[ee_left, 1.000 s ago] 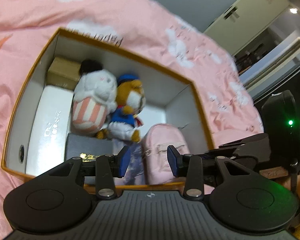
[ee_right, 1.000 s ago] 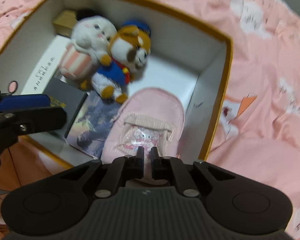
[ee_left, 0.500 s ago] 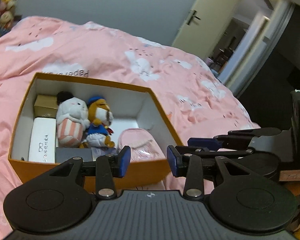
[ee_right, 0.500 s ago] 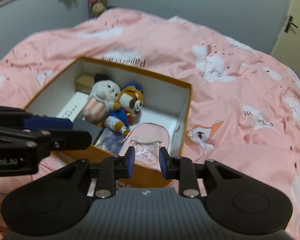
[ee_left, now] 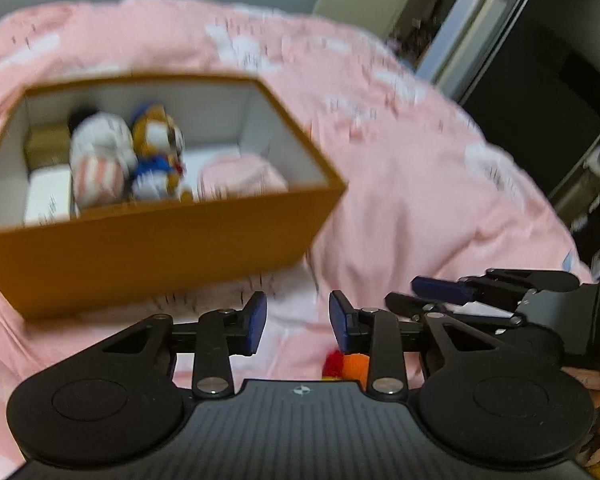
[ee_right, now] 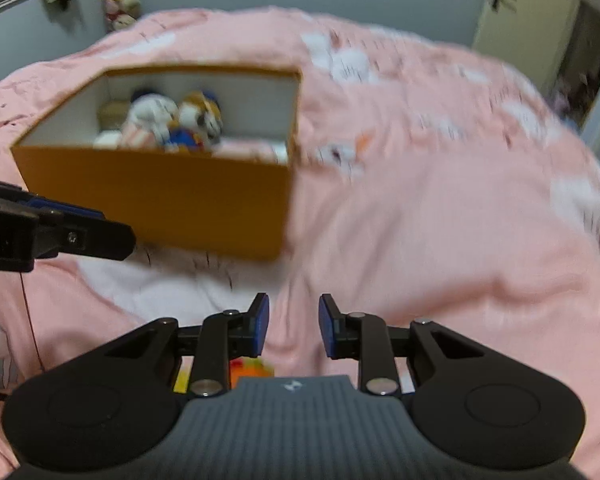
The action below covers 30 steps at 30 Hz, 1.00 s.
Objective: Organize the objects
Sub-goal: 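Grasp the yellow tape measure with the left gripper while the right grasps the crocheted orange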
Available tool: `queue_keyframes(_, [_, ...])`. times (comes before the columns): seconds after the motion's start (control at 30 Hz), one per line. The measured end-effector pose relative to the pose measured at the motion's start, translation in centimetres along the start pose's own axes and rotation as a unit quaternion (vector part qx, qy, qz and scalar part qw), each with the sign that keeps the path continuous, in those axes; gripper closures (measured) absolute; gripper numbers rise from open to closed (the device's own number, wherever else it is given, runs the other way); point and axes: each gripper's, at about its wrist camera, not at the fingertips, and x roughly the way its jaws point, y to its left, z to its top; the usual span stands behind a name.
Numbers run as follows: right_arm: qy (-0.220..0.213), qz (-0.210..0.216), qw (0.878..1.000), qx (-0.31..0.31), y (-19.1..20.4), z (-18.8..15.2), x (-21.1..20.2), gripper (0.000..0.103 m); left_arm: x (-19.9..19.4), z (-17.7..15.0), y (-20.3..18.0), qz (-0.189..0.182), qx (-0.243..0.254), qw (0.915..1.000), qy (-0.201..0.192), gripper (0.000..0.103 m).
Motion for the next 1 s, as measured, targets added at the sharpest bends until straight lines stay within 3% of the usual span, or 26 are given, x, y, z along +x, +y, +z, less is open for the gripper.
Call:
queue_keyframes(0.27, [0.028, 0.021, 0.998, 0.055, -1.5, -3.0, 0.3, 0.074, 2.2, -2.2, 0.5, -0.038, -0.012, 0.9955, 0.086, 0.065])
queue_keyframes(0.43, [0.037, 0.038, 0.994, 0.093, -2.9, -4.1, 0.4, 0.074, 3.9, -3.4, -0.4, -0.060, 0.005, 0.9889, 0.136, 0.050])
queue_keyframes(0.6, [0.037, 0.061, 0.991, 0.114, -3.7, -4.6, 0.3, 0.074, 6.9, -4.3, -1.3, -0.043, 0.015, 0.9839, 0.173, 0.048])
queue_keyframes(0.7, [0.036, 0.075, 0.989, 0.123, -4.1, -4.6, 0.5, 0.074, 8.3, -4.8, -0.8, -0.051, -0.015, 0.9804, 0.190, 0.045])
queue_keyframes(0.83, [0.041, 0.086, 0.987, 0.131, -4.3, -4.6, 0.9, 0.074, 8.8, -4.4, 0.6, -0.050, -0.082, 0.9793, 0.178, 0.037])
queue_keyframes(1.0, [0.046, 0.091, 0.986, 0.129, -4.2, -4.4, 1.2, 0.074, 10.1, -4.8, 1.3, -0.037, -0.131, 0.9695, 0.204, 0.034])
